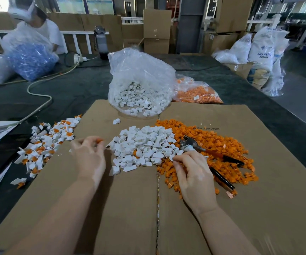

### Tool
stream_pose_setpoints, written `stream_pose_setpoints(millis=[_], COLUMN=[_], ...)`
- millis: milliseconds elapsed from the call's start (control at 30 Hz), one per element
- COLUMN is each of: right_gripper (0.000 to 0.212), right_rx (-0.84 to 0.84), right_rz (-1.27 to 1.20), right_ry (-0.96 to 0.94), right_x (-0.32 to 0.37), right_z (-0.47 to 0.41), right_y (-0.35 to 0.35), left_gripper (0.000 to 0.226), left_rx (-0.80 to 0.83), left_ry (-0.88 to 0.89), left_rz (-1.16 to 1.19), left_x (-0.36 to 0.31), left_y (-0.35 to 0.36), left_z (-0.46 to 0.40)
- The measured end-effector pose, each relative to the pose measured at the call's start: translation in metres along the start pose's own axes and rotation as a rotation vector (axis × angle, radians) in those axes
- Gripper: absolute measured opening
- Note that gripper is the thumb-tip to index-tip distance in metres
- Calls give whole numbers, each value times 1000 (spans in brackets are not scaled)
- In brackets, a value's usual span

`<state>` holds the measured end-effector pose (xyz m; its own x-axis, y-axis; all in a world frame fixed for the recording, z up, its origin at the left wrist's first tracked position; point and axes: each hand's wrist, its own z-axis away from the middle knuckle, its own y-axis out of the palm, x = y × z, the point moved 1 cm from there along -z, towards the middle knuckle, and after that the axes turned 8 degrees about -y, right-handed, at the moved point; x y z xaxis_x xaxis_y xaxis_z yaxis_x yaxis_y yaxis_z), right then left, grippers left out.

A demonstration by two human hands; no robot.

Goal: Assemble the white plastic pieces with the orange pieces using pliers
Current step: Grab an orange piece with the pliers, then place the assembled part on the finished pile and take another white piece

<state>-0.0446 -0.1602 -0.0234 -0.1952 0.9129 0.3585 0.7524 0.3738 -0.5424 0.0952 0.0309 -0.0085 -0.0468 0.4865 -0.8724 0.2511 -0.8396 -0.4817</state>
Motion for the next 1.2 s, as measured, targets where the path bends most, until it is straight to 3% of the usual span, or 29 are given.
stream_pose_setpoints(millis=[100, 300, 400, 533, 733, 967, 1100, 1200], right_gripper=[4, 7, 10, 14, 18, 15, 6, 16], right_rx=[2, 54, 69, 130, 231, 252, 158, 15], right_rz=[23, 94, 73, 90, 195, 200, 179, 88], right_ry=[-11, -28, -32, -83, -118, -90, -47, 85], right_x=[-1, -2, -1, 1, 3, 5, 3, -1], right_z=[0, 0, -1, -2, -3, -5, -5, -6], right_y=[1, 3, 4, 6, 11, 14, 13, 10], left_gripper=[22, 28, 25, 11, 16, 9, 11, 13], left_rx=[-46, -83, -98, 146, 246, 260, 263, 358], left_ry=[-48, 37, 167, 361, 477, 532, 563, 643], left_rz=[-231, -404, -274, -125, -324, -334, -260, -196], left_x=[10, 12, 6, -10, -16, -18, -21, -22], left_y=[-7, -5, 1, 14, 27, 33, 37, 39], left_z=[-14, -13, -1, 20, 38, 48, 56, 66])
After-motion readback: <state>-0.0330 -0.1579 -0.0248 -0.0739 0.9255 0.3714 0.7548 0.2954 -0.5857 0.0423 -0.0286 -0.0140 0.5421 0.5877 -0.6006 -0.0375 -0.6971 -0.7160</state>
